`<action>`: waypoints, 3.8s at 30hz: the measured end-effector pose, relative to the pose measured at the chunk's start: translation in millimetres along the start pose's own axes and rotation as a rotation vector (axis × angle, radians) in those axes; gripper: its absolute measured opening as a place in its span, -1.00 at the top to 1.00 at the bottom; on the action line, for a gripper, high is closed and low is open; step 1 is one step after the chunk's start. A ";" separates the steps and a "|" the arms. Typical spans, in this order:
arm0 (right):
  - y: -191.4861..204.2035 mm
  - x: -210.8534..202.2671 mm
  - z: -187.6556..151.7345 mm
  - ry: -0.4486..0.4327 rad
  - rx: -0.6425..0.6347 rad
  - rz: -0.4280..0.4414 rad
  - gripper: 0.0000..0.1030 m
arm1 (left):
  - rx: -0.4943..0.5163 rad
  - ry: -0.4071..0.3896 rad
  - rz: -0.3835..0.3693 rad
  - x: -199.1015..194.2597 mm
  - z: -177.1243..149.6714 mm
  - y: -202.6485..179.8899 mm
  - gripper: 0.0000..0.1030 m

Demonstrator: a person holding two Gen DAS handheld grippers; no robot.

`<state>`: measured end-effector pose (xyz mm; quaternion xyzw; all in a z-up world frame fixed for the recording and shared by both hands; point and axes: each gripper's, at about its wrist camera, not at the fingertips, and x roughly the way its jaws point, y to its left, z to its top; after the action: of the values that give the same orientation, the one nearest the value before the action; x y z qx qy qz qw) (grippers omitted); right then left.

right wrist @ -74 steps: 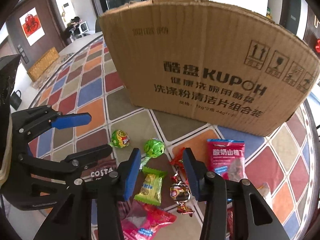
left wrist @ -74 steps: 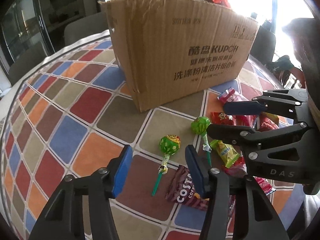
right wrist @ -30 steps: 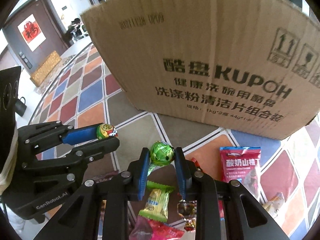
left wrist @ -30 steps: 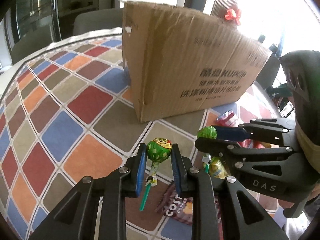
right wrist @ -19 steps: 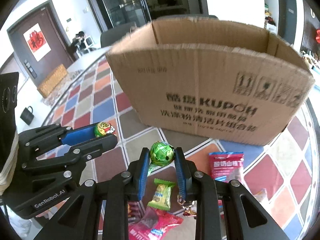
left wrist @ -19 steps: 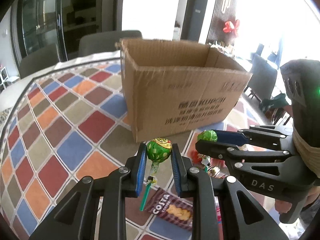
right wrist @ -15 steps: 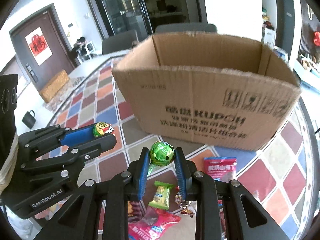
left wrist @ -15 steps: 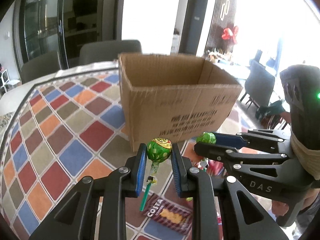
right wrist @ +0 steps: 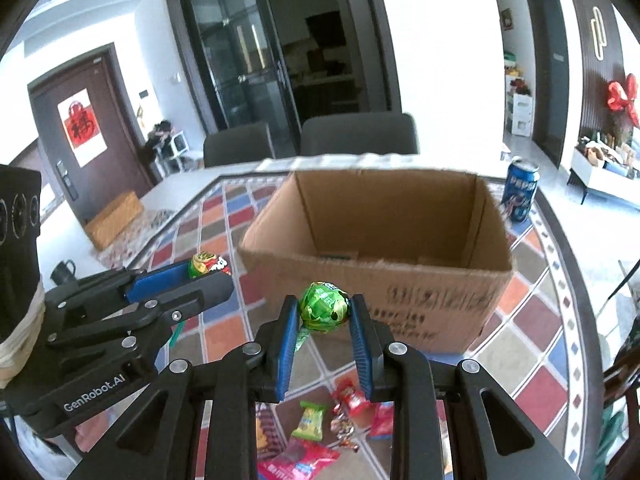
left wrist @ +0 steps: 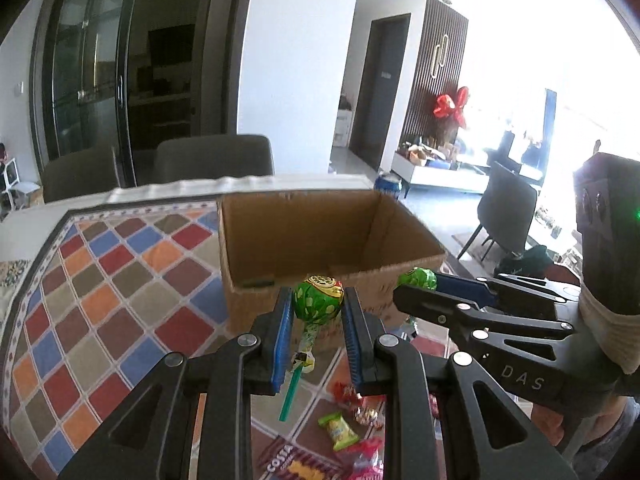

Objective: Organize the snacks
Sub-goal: 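Carry both lollipops over the box and open both tools to release them, then move both tools back toward the snacks beside the box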

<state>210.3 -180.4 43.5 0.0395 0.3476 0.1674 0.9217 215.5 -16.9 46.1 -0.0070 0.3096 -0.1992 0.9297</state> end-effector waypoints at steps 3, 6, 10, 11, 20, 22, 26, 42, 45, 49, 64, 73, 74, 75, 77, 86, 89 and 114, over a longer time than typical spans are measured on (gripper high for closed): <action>-3.0 -4.9 10.5 -0.031 0.000 -0.020 0.48 | -0.004 -0.021 0.003 1.9 11.0 -0.5 0.52; -3.9 -5.5 21.9 -0.055 0.000 -0.036 0.48 | -0.011 -0.036 0.011 5.3 20.8 -0.6 0.52; -8.6 -8.3 34.3 -0.080 0.002 -0.058 0.48 | -0.016 -0.038 0.014 12.8 34.3 -0.4 0.52; -9.9 -7.2 37.9 -0.086 0.005 -0.061 0.48 | -0.020 -0.035 0.013 16.4 38.2 0.0 0.52; -28.7 4.8 55.4 -0.090 0.023 -0.103 0.48 | -0.028 0.021 0.016 51.9 54.8 3.6 0.52; -33.8 10.0 58.9 -0.084 0.033 -0.110 0.48 | -0.029 0.036 0.021 61.2 55.7 5.1 0.52; -43.1 21.2 63.3 -0.069 0.052 -0.119 0.48 | -0.029 0.065 0.026 77.6 59.2 6.4 0.52; -56.8 56.4 67.7 -0.011 0.048 -0.183 0.07 | -0.061 0.115 0.100 100.8 58.5 15.8 0.03; -56.5 50.9 63.6 -0.012 0.045 -0.180 0.07 | -0.052 0.113 0.119 92.7 54.3 14.7 0.00; -52.3 40.8 58.4 -0.021 0.034 -0.174 0.07 | -0.041 0.112 0.117 79.6 46.9 9.6 -0.04; -35.0 -2.2 22.5 -0.041 0.010 -0.125 0.07 | 0.018 0.090 0.120 33.2 14.4 -18.2 -0.12; -32.1 -14.8 -1.6 -0.017 -0.006 -0.122 0.07 | 0.011 0.123 0.109 22.9 -15.4 -28.8 -0.13; -31.7 -15.3 -3.3 -0.015 -0.008 -0.123 0.07 | 0.007 0.129 0.106 22.8 -18.4 -29.3 -0.13; -30.9 -15.7 -6.4 -0.011 -0.009 -0.123 0.07 | 0.003 0.138 0.104 22.9 -21.9 -29.4 -0.13; -30.0 -15.5 -11.2 -0.001 -0.004 -0.118 0.07 | -0.005 0.153 0.097 23.4 -29.4 -30.0 -0.13; -28.0 -10.6 -43.2 0.067 0.014 -0.102 0.07 | -0.036 0.237 0.073 25.3 -63.3 -34.1 -0.13; -28.4 -9.3 -53.6 0.094 0.014 -0.099 0.07 | -0.046 0.258 0.069 25.3 -73.5 -36.2 -0.13; -52.2 11.1 -126.9 0.300 0.043 -0.085 0.08 | -0.090 0.495 0.031 58.8 -147.2 -56.7 -0.12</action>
<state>149.7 -231.3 -69.2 0.0192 0.4862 0.1246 0.8647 152.5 -74.9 -98.9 0.0056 0.5364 -0.1665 0.8274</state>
